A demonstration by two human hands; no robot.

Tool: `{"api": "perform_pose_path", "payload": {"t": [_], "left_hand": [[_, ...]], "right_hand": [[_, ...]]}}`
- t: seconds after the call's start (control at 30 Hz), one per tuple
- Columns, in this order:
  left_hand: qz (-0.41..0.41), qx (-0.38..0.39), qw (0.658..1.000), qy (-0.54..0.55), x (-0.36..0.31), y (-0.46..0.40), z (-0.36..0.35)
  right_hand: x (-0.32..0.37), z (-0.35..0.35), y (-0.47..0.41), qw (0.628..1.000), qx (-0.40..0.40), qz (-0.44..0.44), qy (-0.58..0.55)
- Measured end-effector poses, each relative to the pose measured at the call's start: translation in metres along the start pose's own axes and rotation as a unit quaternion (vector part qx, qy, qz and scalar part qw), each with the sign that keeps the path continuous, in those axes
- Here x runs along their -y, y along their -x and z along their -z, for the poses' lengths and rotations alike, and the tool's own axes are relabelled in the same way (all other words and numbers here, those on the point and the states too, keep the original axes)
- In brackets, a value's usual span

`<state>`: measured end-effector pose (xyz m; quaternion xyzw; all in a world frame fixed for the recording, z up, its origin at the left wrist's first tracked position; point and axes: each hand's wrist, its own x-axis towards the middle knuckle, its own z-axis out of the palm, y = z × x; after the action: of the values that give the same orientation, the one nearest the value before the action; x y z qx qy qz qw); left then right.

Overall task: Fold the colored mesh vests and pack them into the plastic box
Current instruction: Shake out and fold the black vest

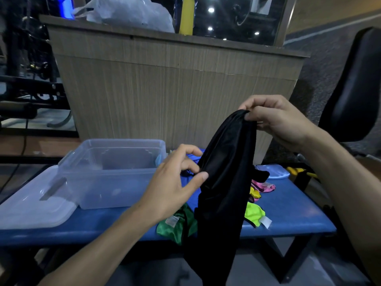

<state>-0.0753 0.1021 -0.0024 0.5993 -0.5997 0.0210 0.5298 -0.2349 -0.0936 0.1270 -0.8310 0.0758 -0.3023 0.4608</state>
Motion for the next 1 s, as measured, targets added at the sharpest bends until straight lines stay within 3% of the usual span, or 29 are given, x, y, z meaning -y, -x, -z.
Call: {"api": "perform_pose_path", "payload": {"t": [0.2, 0.3, 0.37, 0.5, 0.63, 0.73, 0.87, 1.0], "left_hand": [[-0.039, -0.015, 0.994, -0.096, 0.004, -0.028, 0.040], [-0.085, -0.017, 0.990, -0.107, -0.023, -0.070, 0.072], [-0.127, 0.047, 0.980, -0.146, -0.043, -0.095, 0.086], [-0.111, 0.186, 0.934, -0.283, -0.049, -0.116, 0.094], [-0.144, 0.191, 0.839, -0.490, -0.037, -0.110, 0.088], [-0.177, 0.202, 0.793, -0.547, -0.024, -0.106, 0.080], [-0.144, 0.221, 0.779, -0.568, -0.012, -0.100, 0.073], [-0.124, 0.209, 0.788, -0.566, -0.011, -0.102, 0.067]], "right_hand": [[-0.033, 0.011, 0.008, 0.997, -0.037, -0.056, -0.038], [-0.058, 0.010, 0.018, 0.990, 0.021, -0.102, -0.097], [-0.072, 0.010, 0.024, 0.982, 0.070, -0.135, -0.115], [-0.079, 0.018, 0.028, 0.978, 0.105, -0.152, -0.093], [-0.073, 0.026, 0.026, 0.975, 0.121, -0.177, -0.065], [-0.062, 0.027, 0.022, 0.973, 0.128, -0.169, -0.090], [-0.052, 0.024, 0.019, 0.974, 0.129, -0.164, -0.091], [-0.045, 0.017, 0.019, 0.980, 0.064, -0.145, -0.119]]}}
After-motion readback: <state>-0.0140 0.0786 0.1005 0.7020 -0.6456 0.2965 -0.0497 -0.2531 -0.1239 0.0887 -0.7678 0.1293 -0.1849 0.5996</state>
